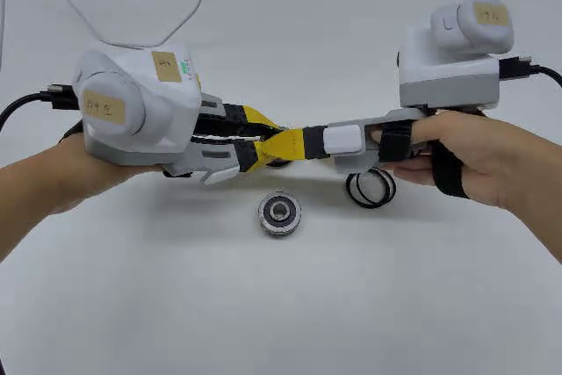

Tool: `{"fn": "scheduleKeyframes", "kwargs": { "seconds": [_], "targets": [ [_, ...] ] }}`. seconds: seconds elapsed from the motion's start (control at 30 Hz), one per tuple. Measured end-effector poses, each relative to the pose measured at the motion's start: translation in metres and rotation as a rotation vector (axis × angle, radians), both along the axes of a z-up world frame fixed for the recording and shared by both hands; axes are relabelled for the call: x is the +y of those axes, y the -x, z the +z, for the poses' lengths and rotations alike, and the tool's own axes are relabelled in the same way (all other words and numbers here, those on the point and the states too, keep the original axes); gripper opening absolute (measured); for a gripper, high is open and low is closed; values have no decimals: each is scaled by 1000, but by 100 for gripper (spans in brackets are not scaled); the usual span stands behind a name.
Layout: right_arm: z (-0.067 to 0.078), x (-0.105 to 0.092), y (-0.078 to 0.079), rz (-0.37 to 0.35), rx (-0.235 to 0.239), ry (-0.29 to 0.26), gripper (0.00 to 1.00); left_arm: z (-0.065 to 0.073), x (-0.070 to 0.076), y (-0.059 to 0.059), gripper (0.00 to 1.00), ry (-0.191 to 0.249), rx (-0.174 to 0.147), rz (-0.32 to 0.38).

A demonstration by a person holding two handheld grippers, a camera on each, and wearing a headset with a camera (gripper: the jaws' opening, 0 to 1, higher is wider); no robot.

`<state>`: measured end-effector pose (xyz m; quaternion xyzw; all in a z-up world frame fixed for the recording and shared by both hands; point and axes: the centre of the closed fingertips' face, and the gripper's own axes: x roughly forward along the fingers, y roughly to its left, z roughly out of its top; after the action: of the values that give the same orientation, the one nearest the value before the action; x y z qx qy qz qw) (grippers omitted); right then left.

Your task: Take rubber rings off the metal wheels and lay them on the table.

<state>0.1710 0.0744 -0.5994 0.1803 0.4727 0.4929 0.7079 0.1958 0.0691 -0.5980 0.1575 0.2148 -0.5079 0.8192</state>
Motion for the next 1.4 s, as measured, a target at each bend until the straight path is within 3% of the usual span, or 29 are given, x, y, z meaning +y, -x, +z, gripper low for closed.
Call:
{"fn": "scheduleKeyframes", "kwargs": {
  "seconds": [0.2,0.27,0.83,1.4],
  "targets": [
    [3,0,-1,-14,-3,-19,46,0,0,0,14,-2,-1,-1],
    [9,2,-2,-21,-8,-50,44,0,0,0,14,-3,-2,-1],
    [9,-3,-4,-97,34,-85,39,0,1,0,14,-8,-8,-5],
    [-2,-9,-13,-139,28,-40,20,0,1,0,14,-10,-11,-8]
  ]
}}
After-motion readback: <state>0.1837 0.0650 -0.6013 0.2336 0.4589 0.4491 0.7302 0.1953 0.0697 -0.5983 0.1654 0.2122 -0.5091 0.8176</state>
